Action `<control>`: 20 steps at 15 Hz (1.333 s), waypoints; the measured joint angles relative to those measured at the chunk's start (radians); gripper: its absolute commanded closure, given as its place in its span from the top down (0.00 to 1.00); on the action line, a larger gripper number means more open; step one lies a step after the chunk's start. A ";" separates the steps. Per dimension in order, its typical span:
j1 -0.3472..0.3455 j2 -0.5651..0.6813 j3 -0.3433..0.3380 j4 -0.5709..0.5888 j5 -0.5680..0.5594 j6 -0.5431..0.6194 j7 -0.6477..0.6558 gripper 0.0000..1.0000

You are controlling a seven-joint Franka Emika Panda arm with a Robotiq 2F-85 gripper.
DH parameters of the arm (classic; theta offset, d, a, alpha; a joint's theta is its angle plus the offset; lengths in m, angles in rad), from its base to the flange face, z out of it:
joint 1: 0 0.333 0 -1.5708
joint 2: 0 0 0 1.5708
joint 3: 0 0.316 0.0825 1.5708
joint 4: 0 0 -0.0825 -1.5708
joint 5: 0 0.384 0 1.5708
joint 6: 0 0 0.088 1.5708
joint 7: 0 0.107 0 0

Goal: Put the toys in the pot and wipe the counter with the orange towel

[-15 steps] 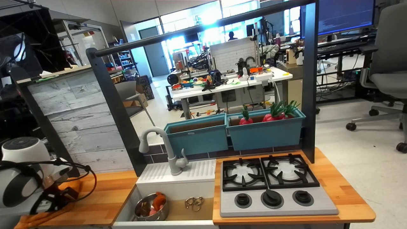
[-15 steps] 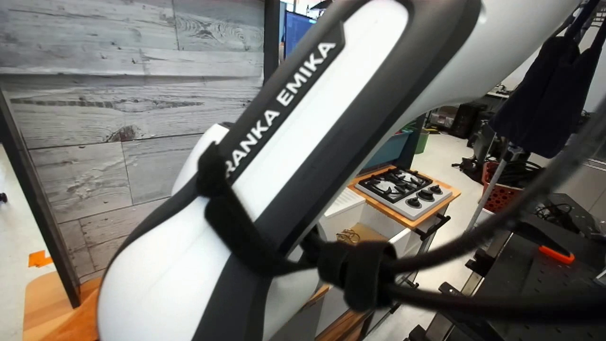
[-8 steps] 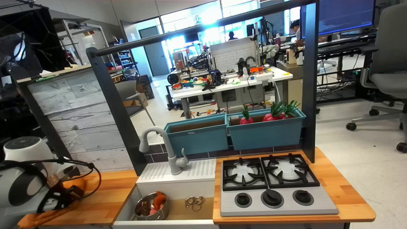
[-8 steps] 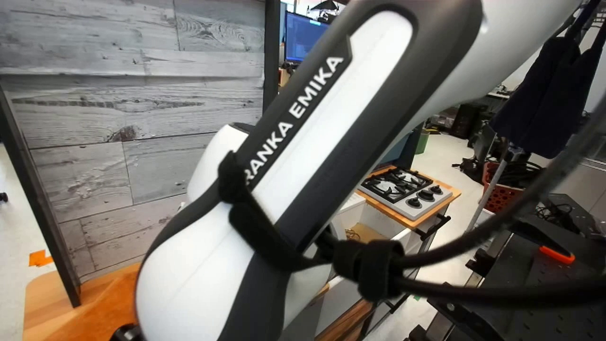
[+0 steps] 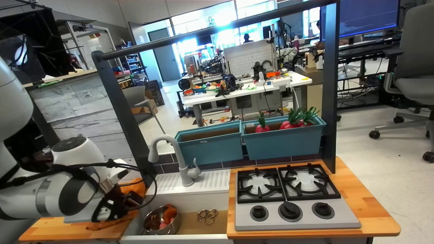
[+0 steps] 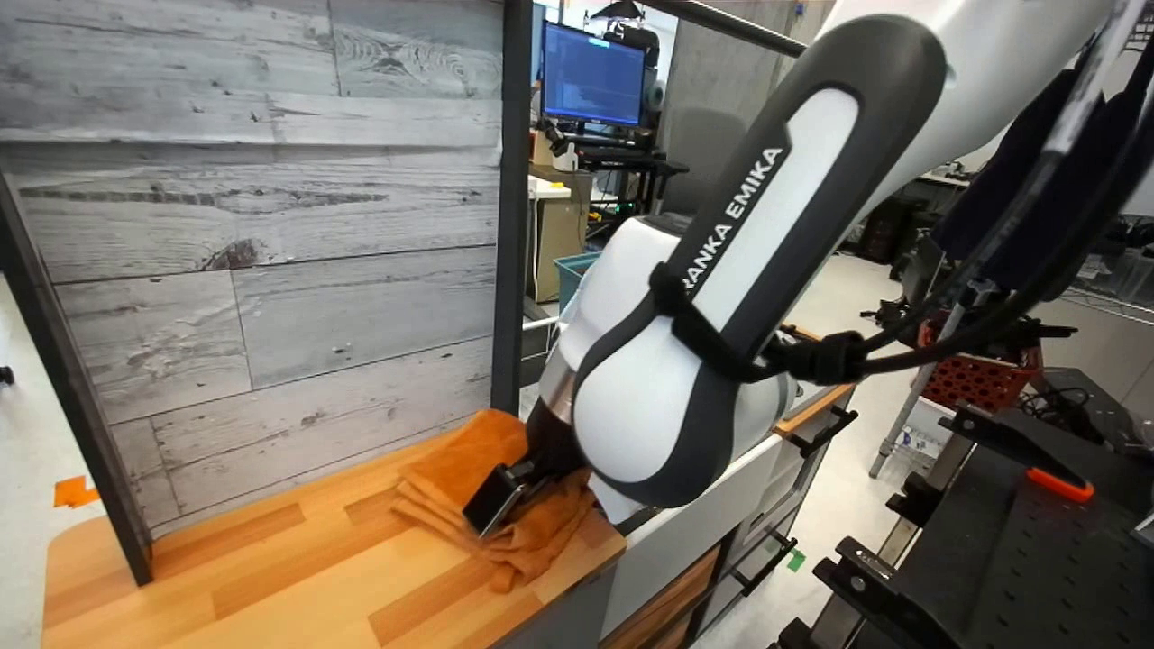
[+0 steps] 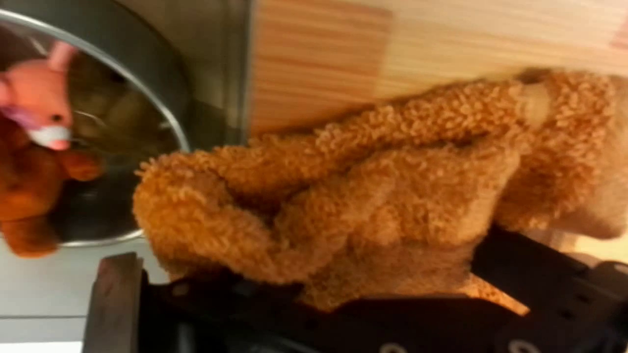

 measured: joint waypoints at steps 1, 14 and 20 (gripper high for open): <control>-0.016 -0.009 -0.011 -0.019 0.000 0.006 0.000 1.00; 0.056 -0.019 -0.085 -0.143 -0.048 0.220 -0.073 0.74; 0.132 -0.055 -0.162 -0.196 -0.035 0.278 -0.072 0.37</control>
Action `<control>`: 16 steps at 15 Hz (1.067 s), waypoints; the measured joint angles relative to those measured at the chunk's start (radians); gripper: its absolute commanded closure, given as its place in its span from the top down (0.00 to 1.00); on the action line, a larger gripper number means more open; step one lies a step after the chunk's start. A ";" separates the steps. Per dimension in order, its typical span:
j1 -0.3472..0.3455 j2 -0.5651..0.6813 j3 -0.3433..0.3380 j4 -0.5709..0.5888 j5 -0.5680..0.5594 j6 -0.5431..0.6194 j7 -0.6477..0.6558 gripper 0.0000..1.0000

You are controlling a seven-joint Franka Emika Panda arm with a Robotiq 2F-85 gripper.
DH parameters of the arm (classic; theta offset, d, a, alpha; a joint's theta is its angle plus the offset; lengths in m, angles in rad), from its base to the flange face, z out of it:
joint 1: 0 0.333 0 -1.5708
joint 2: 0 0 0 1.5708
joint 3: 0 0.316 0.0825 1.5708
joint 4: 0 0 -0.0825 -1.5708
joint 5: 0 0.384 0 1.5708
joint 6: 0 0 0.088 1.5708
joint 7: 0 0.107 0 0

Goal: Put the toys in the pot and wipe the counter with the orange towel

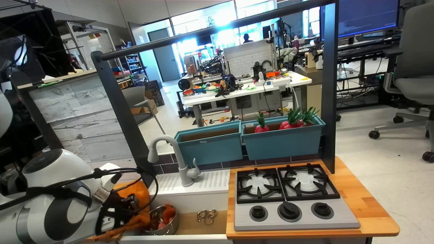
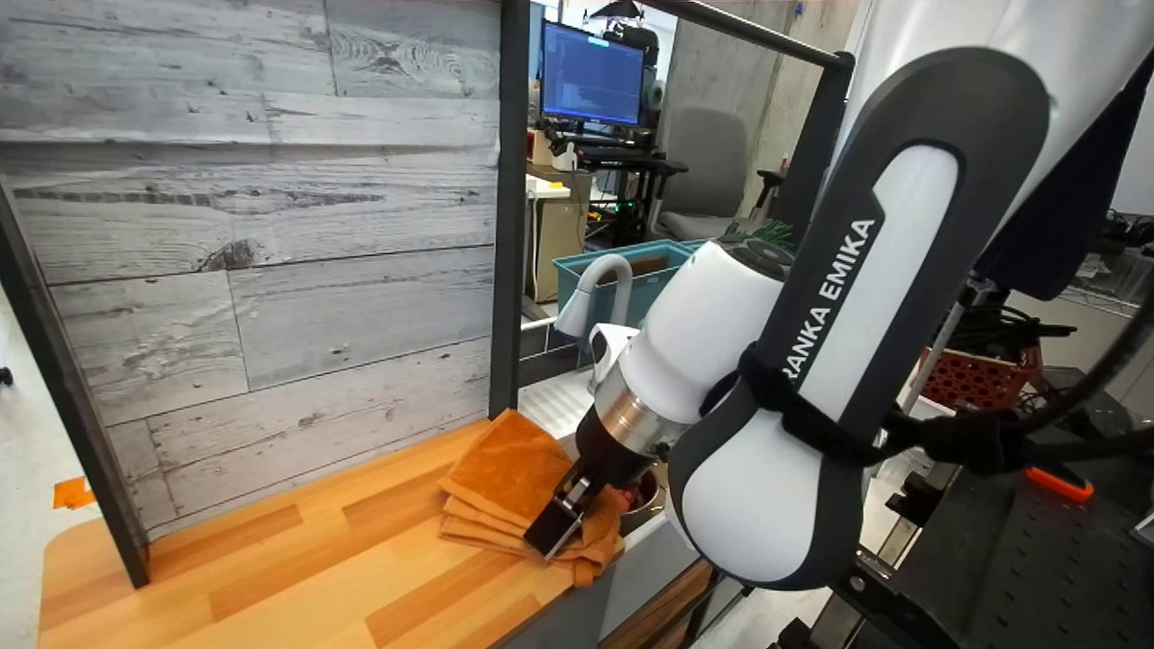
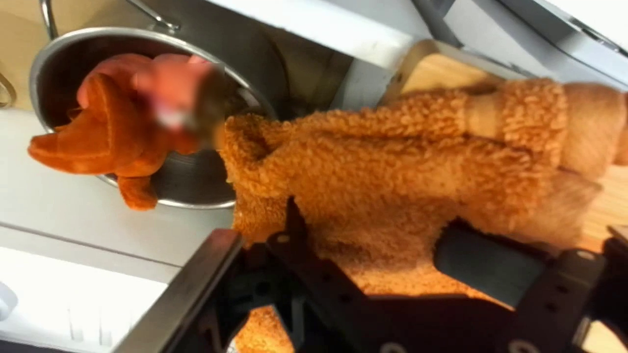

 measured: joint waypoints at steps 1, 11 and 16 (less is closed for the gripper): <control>0.006 -0.006 -0.007 -0.007 0.006 0.011 0.000 0.34; 0.033 -0.181 0.253 -0.038 -0.027 0.052 0.034 0.28; 0.045 -0.250 0.287 -0.070 -0.031 0.054 0.041 0.63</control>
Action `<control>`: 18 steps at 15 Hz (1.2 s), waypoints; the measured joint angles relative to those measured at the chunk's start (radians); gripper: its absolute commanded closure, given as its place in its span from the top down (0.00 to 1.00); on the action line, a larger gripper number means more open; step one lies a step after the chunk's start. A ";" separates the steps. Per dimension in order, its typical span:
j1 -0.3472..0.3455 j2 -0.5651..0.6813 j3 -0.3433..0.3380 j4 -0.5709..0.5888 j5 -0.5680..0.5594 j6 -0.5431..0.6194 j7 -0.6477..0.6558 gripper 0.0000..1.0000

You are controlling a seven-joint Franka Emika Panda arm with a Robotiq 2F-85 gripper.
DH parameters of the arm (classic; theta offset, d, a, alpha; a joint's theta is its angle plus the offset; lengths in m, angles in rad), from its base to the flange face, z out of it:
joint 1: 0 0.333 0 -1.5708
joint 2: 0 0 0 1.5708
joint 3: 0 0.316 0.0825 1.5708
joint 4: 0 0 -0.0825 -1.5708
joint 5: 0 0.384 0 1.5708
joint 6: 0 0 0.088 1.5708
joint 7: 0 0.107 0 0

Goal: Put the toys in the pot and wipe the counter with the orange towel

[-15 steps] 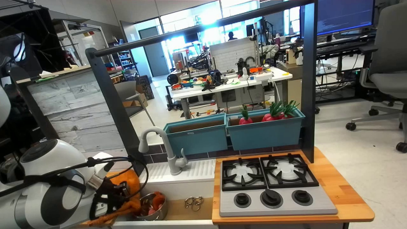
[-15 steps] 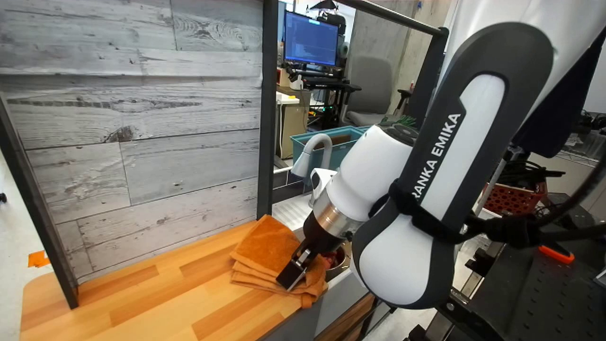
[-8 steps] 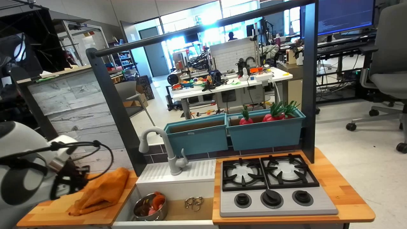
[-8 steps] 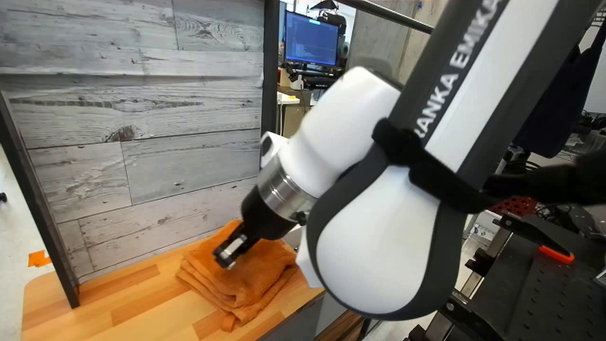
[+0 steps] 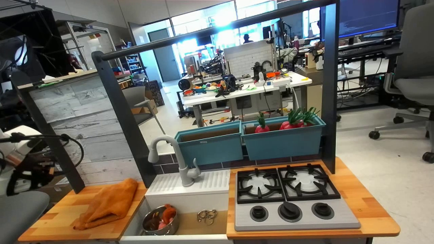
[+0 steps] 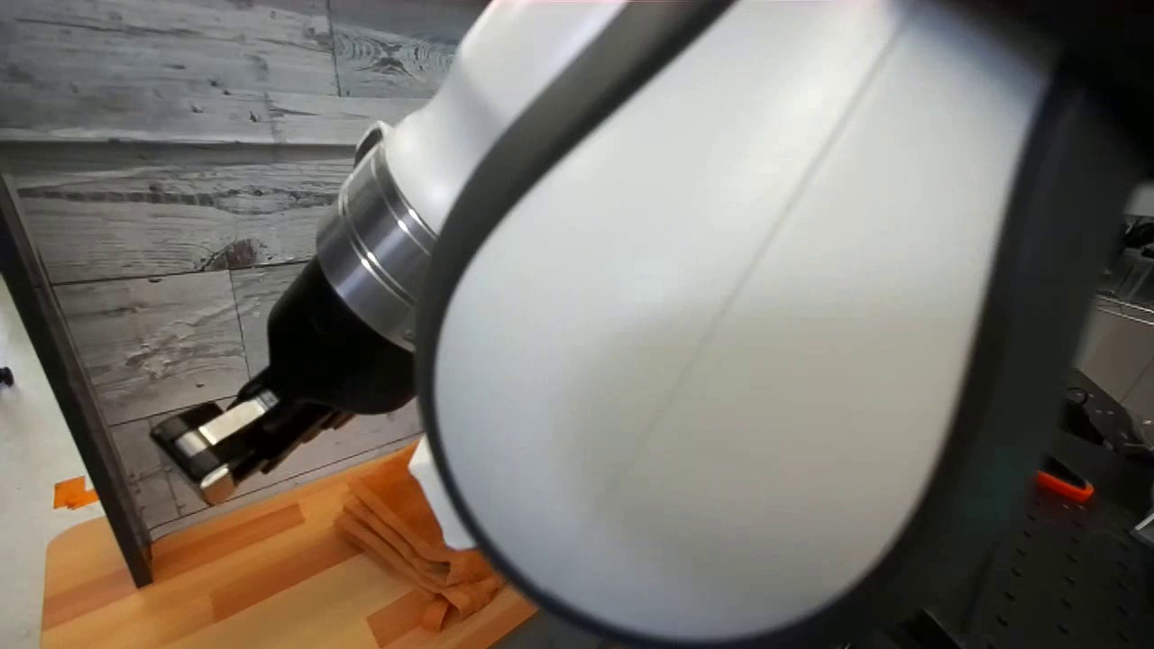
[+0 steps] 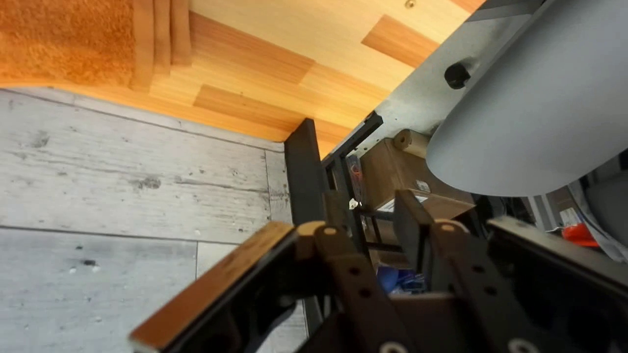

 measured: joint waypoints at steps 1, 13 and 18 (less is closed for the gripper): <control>0.016 -0.038 -0.016 -0.026 0.013 0.000 0.001 0.46; 0.098 -0.227 -0.091 -0.176 0.093 -0.023 0.028 0.96; -0.126 -0.184 0.114 -0.163 0.038 -0.278 0.073 1.00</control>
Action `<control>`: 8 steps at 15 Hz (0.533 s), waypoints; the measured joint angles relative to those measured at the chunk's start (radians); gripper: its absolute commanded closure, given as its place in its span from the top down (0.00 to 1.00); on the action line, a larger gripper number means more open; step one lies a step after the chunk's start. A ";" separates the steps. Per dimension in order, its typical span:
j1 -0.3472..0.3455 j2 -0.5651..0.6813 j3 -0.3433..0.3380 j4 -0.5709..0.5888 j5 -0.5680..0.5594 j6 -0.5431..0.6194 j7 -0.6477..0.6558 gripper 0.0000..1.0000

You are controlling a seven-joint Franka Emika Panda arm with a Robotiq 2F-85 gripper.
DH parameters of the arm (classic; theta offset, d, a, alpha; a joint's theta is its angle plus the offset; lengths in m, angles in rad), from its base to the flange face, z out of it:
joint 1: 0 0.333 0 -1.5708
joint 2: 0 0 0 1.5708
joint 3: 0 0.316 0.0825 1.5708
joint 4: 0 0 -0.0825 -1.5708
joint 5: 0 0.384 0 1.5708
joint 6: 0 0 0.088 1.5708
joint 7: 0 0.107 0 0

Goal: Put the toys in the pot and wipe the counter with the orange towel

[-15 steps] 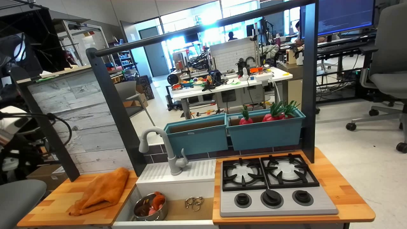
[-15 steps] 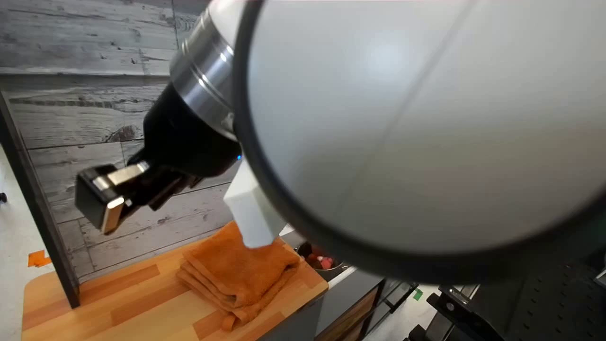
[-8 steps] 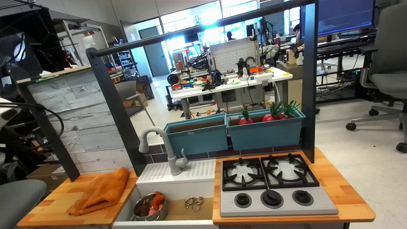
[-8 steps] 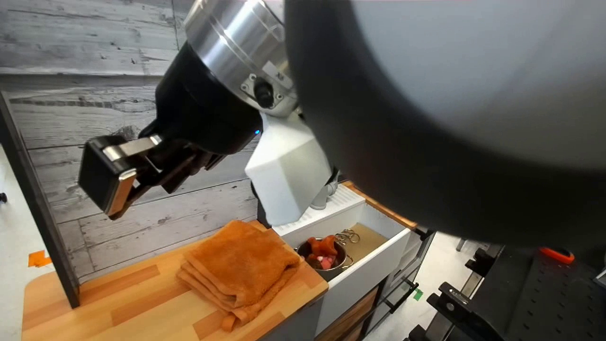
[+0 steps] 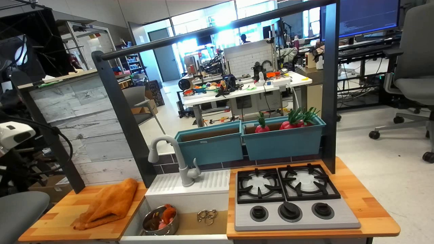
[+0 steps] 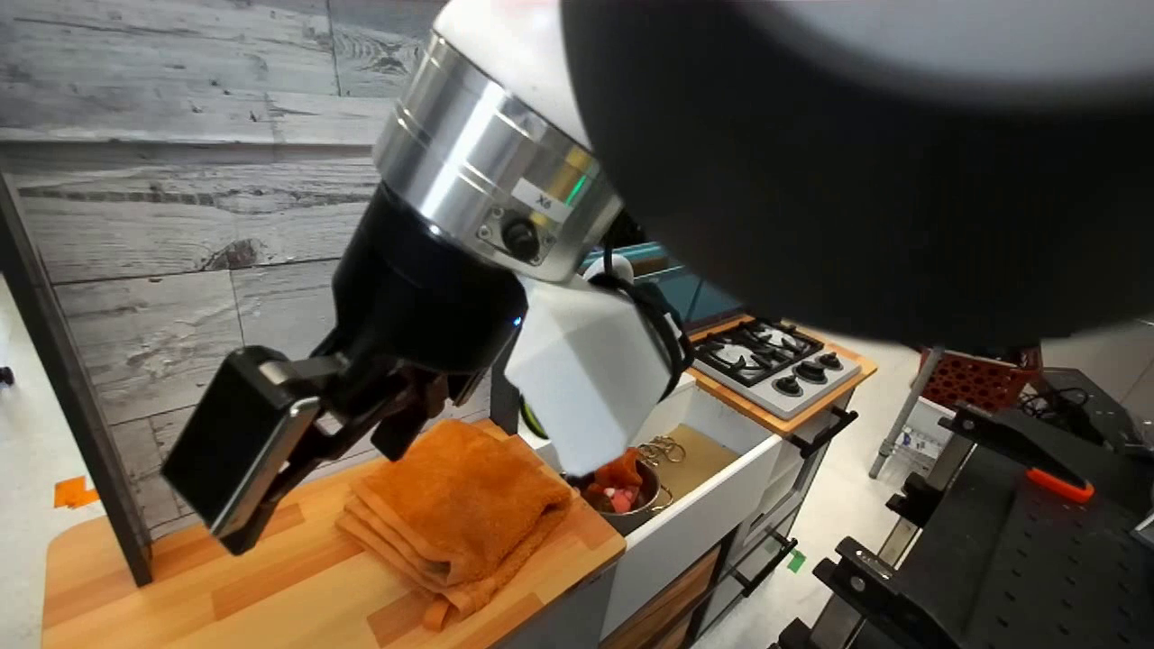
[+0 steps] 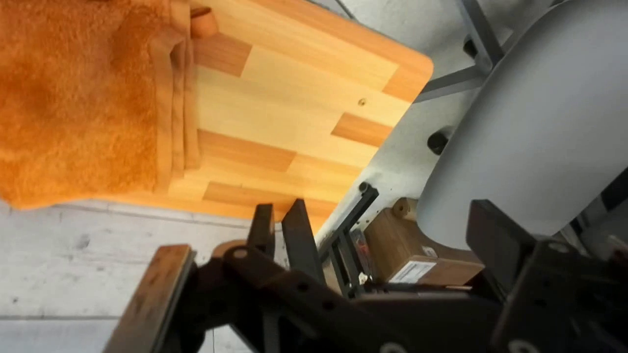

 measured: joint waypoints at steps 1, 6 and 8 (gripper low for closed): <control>-0.068 0.012 0.055 0.012 -0.001 -0.058 0.000 1.00; -0.244 0.010 0.167 0.083 0.147 -0.358 0.000 1.00; -0.261 0.005 0.185 0.097 0.234 -0.383 -0.009 1.00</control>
